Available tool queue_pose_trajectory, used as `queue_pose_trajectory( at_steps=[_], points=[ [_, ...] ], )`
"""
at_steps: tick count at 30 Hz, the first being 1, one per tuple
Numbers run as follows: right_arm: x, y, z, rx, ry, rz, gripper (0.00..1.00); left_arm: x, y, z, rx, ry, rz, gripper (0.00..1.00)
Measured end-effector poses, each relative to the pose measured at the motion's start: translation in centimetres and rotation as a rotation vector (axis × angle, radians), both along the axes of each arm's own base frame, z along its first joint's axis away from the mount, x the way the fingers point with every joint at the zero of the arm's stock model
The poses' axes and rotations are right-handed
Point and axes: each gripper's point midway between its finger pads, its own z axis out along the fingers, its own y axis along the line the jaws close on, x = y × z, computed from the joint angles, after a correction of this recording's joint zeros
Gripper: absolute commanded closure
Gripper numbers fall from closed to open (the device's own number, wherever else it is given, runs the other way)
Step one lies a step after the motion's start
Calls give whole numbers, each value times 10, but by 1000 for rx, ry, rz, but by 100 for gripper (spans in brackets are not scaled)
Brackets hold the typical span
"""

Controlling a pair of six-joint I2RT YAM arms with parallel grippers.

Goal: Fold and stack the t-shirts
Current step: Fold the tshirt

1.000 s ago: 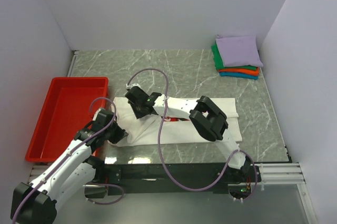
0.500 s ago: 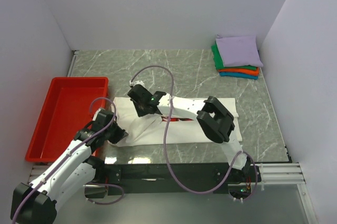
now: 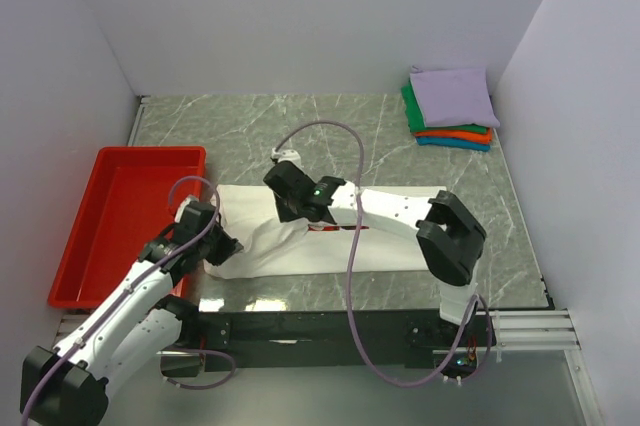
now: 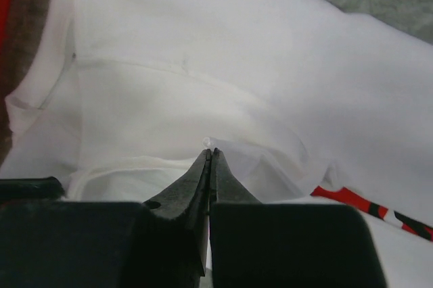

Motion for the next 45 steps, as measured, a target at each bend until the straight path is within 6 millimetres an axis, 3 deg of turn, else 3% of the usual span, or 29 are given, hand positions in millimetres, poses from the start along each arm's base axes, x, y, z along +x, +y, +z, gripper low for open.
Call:
queue_pose_trajectory(
  at_steps=[6, 11, 21, 28, 32, 34, 37, 38, 41, 45],
  points=[
    [-20, -34, -18, -25, 50, -65, 100, 9, 1, 11, 22, -23, -3, 100],
    [-33, -52, -25, -8, 85, -127, 100, 9, 2, 7, 42, -6, -12, 100],
    [-31, -58, -30, 10, 92, -218, 99, 13, 1, -17, 90, 79, -23, 100],
    [-17, -58, -45, -27, 102, -250, 74, 25, 12, -17, 130, 88, 13, 100],
    [-8, -65, -45, -31, 99, -273, 68, 37, 21, -11, 154, 72, 36, 99],
    [-4, -68, -45, -31, 98, -281, 67, 41, 21, -9, 162, 71, 30, 96],
    [-3, -68, -45, -30, 97, -282, 66, 50, 20, -8, 178, 72, 11, 84],
    [-3, -68, -45, -26, 95, -281, 66, 53, 19, -7, 183, 73, 6, 70],
    [-3, -65, -43, -1, 88, -276, 66, 57, 20, -6, 198, 70, -8, 55],
    [-9, -70, -43, 18, 86, -262, 66, 60, 26, 2, 221, 55, 5, 51]
  ],
)
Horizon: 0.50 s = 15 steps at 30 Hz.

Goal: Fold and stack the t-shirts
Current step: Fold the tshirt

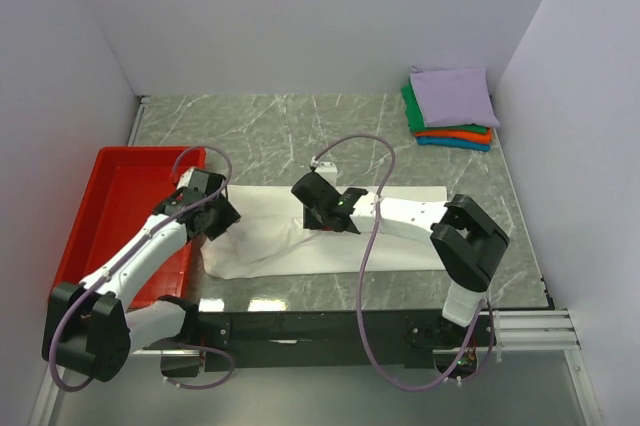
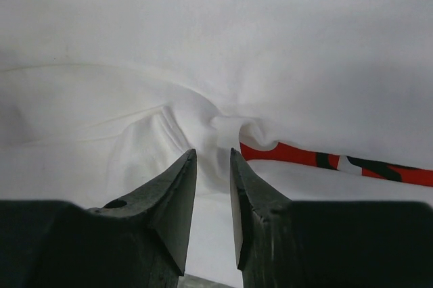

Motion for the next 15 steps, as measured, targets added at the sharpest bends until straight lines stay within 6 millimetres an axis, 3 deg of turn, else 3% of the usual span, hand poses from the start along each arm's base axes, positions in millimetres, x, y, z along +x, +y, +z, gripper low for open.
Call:
queue_pose_trajectory(
  at_steps=[4, 8, 15],
  points=[
    [-3, 0, -4, 11, 1, 11, 67, 6, 1, 20, -4, -54, 0, 57],
    [-8, -1, -11, 12, 13, 25, 66, 11, -12, 31, -33, -99, -39, 60],
    [-15, 0, -25, 0, 40, 30, 73, 4, -72, 5, -64, -32, -205, 68]
  ],
)
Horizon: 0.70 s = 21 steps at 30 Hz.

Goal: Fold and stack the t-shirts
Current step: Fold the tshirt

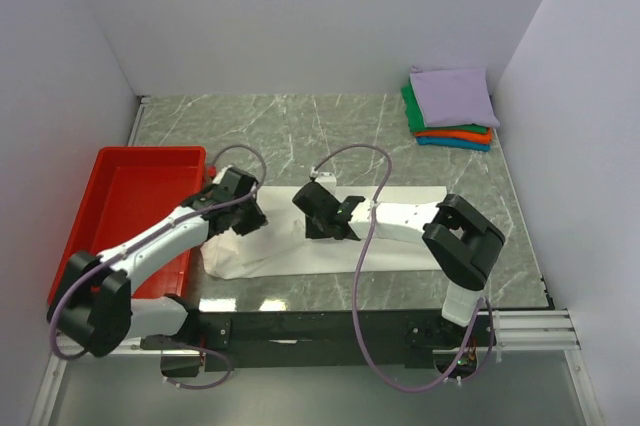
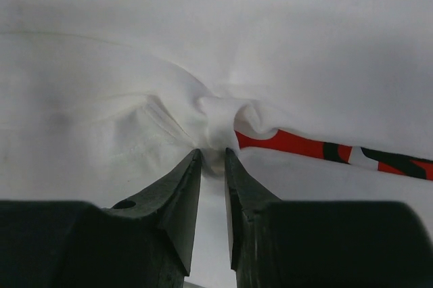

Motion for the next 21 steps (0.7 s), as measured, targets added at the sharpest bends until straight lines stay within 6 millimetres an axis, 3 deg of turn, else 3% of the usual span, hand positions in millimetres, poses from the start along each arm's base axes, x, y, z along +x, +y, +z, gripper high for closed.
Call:
queue_pose_trajectory(
  at_steps=[8, 14, 17, 21],
  points=[
    [-10, -9, -14, -18, 36, -8, 80, -8, -48, -28, -19, 42, -114, 68],
    [-13, -9, -14, -15, 39, -3, 81, -10, -68, -45, -18, 59, -152, 68],
    [-16, -12, -8, -13, 37, -1, 76, -11, -71, -58, -4, 87, -152, 68],
    [-14, -23, 16, 9, 11, -14, 69, -9, -73, -57, -22, 71, -140, 68]
  ],
)
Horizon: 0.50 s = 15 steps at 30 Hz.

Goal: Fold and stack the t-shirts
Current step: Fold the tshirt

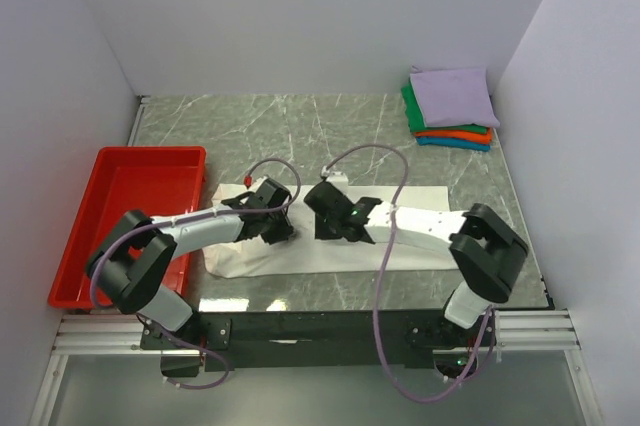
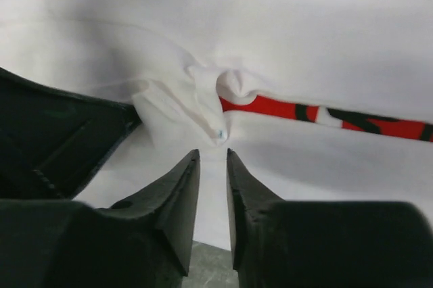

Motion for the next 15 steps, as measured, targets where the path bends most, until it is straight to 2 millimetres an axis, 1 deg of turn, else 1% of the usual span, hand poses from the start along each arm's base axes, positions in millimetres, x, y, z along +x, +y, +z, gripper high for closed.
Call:
queue_pose_trajectory(
  at_steps=[2, 4, 5, 7, 11, 15],
  points=[
    [9, -9, 17, 27, -30, -24, 66, 0, 0, 1, -7, -7, 4, 68],
    [24, -23, 31, 48, -56, -64, 62, -2, 2, 2, -11, -15, 9, 67],
    [34, -34, 37, 52, -70, -93, 59, -2, 3, 2, -10, -18, 11, 67],
    [53, -58, 40, 45, -84, -158, 59, -3, 6, 2, -3, -19, 15, 68],
    [79, -109, 27, -21, -76, -272, 57, -4, 9, 1, 10, -18, 24, 68],
    [89, -149, 5, -91, -28, -361, 57, -2, 11, 1, 8, -11, 57, 69]
  ],
)
